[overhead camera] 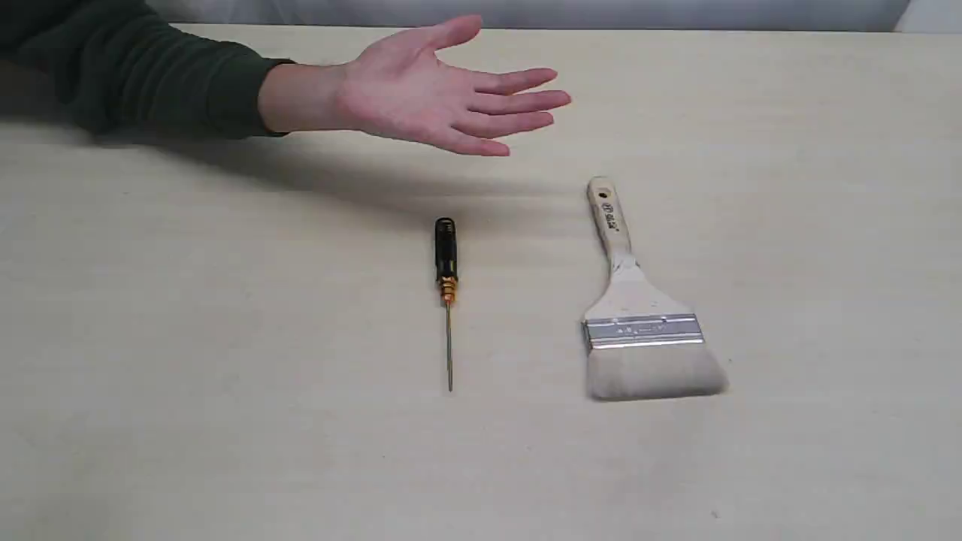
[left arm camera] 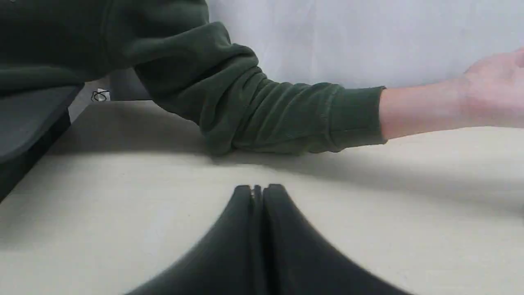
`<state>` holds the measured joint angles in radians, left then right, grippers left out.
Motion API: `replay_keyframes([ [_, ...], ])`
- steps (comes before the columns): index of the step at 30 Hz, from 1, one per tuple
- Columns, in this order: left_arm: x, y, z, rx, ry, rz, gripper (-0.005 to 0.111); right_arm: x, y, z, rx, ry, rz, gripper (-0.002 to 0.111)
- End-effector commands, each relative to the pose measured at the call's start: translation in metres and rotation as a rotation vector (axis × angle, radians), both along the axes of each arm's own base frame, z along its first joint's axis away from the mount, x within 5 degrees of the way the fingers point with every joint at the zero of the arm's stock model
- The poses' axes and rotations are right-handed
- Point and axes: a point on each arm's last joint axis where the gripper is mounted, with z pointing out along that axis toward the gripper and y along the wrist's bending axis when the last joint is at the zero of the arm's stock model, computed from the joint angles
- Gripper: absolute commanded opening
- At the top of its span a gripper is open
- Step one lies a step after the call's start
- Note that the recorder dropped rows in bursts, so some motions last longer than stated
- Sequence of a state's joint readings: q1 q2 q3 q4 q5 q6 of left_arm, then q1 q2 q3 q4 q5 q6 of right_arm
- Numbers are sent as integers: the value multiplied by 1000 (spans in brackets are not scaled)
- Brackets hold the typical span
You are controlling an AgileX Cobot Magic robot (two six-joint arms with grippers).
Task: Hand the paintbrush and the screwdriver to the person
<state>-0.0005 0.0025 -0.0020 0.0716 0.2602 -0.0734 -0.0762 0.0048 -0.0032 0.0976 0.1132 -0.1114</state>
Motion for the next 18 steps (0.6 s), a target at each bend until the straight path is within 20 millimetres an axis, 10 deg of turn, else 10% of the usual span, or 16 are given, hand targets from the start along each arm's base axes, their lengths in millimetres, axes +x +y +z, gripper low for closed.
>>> replay_keyframes([
  [1, 0, -1, 0, -6, -9, -7, 0, 0, 0, 1, -17, -15, -5, 5],
  [18, 0, -1, 0, -6, -11, -7, 0, 0, 0, 7, 165, -98, -3, 5],
])
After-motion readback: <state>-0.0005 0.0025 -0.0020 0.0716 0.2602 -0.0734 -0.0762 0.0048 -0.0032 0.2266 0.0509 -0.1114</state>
